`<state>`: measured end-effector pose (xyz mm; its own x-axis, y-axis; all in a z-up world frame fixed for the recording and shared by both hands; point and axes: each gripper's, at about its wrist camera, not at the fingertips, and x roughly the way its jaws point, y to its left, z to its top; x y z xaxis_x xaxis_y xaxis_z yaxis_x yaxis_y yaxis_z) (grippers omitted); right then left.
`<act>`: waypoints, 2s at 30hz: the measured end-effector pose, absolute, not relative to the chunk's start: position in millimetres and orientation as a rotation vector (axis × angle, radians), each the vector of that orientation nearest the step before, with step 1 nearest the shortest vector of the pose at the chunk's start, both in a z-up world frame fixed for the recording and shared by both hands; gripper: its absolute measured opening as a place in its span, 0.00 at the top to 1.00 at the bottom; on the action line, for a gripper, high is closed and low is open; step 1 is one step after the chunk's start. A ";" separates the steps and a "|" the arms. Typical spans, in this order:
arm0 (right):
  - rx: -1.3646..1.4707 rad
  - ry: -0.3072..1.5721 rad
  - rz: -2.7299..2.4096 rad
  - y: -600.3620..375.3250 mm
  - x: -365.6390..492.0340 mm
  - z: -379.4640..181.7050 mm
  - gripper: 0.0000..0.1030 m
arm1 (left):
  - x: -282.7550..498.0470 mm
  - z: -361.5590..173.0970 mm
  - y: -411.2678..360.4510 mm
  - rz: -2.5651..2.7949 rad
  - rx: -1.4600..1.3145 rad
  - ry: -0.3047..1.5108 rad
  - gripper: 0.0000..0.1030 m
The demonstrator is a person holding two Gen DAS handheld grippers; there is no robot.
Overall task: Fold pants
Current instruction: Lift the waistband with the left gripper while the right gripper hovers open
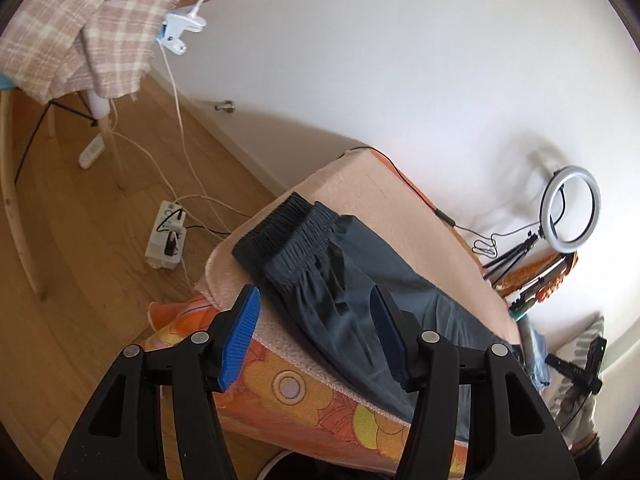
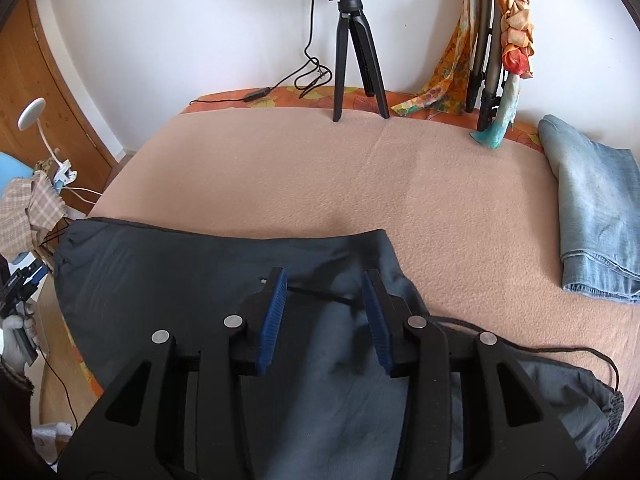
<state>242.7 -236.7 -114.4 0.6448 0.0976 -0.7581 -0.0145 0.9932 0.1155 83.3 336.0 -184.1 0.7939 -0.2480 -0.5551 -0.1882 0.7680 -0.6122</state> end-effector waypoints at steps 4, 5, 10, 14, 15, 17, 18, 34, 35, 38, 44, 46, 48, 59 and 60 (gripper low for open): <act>0.135 0.816 0.108 -223.0 199.5 -98.1 0.55 | 85.2 -189.9 345.6 -0.060 -0.788 0.653 0.45; 0.138 0.810 0.116 -218.8 190.0 -95.8 0.54 | 88.7 -190.4 343.7 -0.063 -0.782 0.658 0.45; 0.155 0.807 0.132 -203.2 155.5 -93.0 0.53 | 109.6 -192.0 325.0 -0.036 -0.635 0.723 0.45; 0.178 0.815 0.127 -198.1 141.0 -93.5 0.53 | 120.8 -199.2 319.4 0.004 -0.588 0.743 0.48; 0.174 0.816 0.122 -196.8 138.0 -93.4 0.53 | 121.4 -199.2 317.5 0.014 -0.566 0.735 0.50; 0.172 0.818 0.114 -195.5 133.2 -93.8 0.53 | 122.3 -200.0 314.2 0.023 -0.523 0.722 0.69; 0.175 0.821 0.112 -195.3 132.3 -94.0 0.53 | 122.9 -200.8 313.0 0.033 -0.497 0.721 0.76; 0.167 0.868 0.146 -172.8 137.4 -107.6 0.53 | 122.7 -210.5 348.7 0.039 -0.607 0.692 0.73; 0.161 0.866 0.148 -170.9 136.8 -107.1 0.53 | 118.5 -208.8 354.3 0.054 -0.638 0.683 0.64; 0.151 0.856 0.158 -166.1 133.4 -104.6 0.53 | 108.2 -210.9 374.0 0.039 -0.799 0.665 0.55; 0.156 0.852 0.174 -162.6 131.0 -105.3 0.53 | 107.4 -222.4 373.5 -0.031 -0.959 0.707 0.54; 0.171 0.854 0.174 -162.9 131.1 -106.3 0.53 | 112.7 -225.2 367.6 -0.029 -0.957 0.730 0.53; 0.189 0.856 0.177 -163.5 130.9 -106.1 0.53 | 118.3 -227.3 362.5 -0.027 -0.954 0.743 0.53; 0.183 0.846 0.155 -167.4 130.8 -101.5 0.53 | 129.2 -224.8 351.7 -0.019 -0.925 0.716 0.52; 0.190 0.852 0.158 -167.8 131.8 -103.2 0.53 | 127.3 -225.7 351.2 -0.021 -0.926 0.704 0.52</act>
